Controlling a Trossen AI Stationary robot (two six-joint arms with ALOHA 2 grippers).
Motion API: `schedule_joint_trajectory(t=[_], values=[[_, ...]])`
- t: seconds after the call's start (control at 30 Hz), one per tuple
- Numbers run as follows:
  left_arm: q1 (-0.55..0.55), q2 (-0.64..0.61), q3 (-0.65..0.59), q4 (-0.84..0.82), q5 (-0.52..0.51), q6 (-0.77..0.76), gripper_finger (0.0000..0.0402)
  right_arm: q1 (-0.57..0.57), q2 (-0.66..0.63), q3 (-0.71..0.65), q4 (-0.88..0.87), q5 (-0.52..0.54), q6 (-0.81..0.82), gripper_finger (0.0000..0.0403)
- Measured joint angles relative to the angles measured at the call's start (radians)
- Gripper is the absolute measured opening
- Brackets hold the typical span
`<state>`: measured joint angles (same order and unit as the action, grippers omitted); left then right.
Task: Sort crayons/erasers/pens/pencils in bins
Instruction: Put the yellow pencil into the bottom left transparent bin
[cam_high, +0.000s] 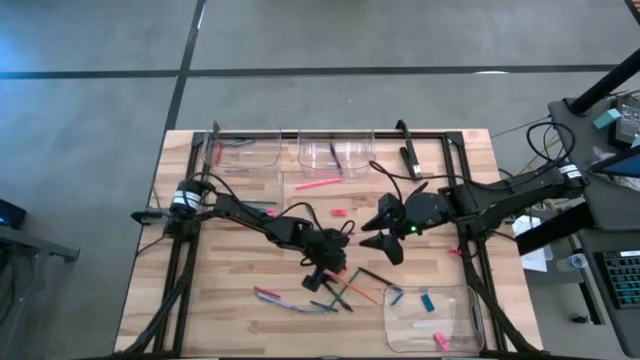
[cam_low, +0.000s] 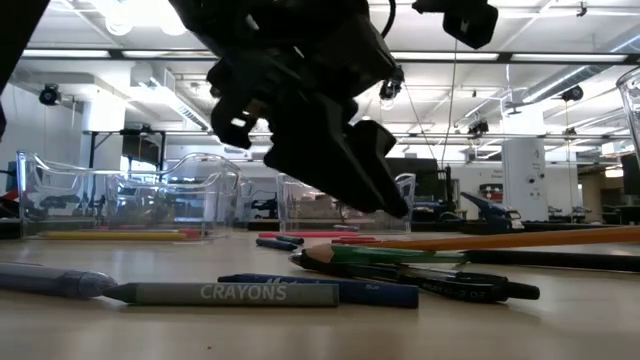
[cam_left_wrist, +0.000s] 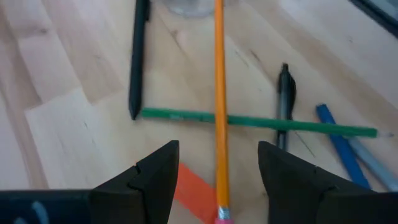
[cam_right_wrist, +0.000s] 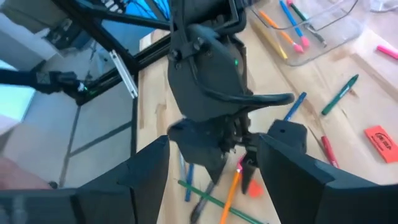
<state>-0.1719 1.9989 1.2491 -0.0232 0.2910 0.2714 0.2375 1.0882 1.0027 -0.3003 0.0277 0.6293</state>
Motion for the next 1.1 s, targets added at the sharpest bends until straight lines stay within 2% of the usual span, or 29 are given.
schedule_joint_trajectory(t=[0.6,0.8,1.1], values=[[-0.021,0.057,-0.003,0.029,-0.017,0.007,0.0202,0.0,0.002,0.022,-0.001,0.003,0.007,0.0202],[-0.028,0.057,-0.007,0.03,-0.071,0.007,0.02,0.0,0.002,0.022,-0.001,0.035,0.007,0.0201],[-0.035,0.057,-0.007,0.03,-0.118,0.005,0.0122,0.0,0.002,0.022,-0.001,0.036,0.007,0.0201]])
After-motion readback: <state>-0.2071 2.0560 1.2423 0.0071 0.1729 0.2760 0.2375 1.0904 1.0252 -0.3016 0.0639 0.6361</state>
